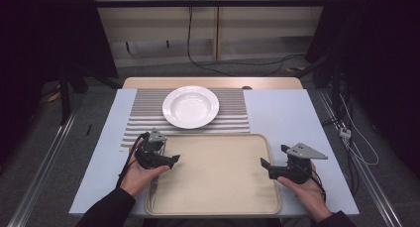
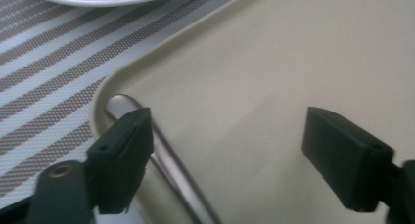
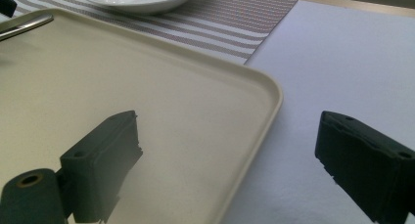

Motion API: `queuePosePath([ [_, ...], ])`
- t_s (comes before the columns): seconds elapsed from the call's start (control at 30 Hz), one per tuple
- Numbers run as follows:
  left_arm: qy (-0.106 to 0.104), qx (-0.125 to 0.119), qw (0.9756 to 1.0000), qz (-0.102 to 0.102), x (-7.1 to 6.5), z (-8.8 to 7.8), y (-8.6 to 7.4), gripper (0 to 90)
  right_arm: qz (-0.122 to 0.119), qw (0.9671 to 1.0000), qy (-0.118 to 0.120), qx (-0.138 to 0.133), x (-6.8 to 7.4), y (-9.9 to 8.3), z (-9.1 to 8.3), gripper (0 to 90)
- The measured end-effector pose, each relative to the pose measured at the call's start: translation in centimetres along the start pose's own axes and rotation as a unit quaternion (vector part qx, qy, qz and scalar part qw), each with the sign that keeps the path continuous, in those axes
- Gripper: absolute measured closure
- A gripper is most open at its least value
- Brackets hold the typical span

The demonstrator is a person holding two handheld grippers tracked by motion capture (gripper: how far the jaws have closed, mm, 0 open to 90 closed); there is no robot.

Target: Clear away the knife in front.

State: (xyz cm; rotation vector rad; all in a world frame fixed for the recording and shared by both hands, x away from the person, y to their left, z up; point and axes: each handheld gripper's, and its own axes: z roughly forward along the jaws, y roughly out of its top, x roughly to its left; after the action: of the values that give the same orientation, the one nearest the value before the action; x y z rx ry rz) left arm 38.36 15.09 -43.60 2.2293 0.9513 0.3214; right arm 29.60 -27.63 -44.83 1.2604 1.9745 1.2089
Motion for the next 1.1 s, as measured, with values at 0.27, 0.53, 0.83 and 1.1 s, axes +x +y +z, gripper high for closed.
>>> queuePosePath([
  [0.27, 0.006, -0.044, 0.9990, -0.005, 0.1, -1.4, 0.3, 6.9, -0.001, 1.0000, 0.000, -0.001, 0.0, 0.0, 0.0, 9.1],
  [0.53, 0.051, -0.073, 0.9960, 0.009, -0.4, -3.1, 0.0, 6.6, 0.001, 1.0000, -0.001, -0.001, 0.0, 0.0, 0.0, 9.1],
  [0.83, 0.059, -0.089, 0.9942, 0.002, -0.5, -4.3, -1.5, 6.5, 0.002, 1.0000, -0.003, -0.001, 0.0, 0.0, -0.1, 9.1],
  [1.1, 0.061, -0.093, 0.9935, -0.025, 0.0, -5.2, -3.5, 6.6, 0.004, 1.0000, -0.004, -0.001, -0.1, -0.1, -0.1, 9.1],
])
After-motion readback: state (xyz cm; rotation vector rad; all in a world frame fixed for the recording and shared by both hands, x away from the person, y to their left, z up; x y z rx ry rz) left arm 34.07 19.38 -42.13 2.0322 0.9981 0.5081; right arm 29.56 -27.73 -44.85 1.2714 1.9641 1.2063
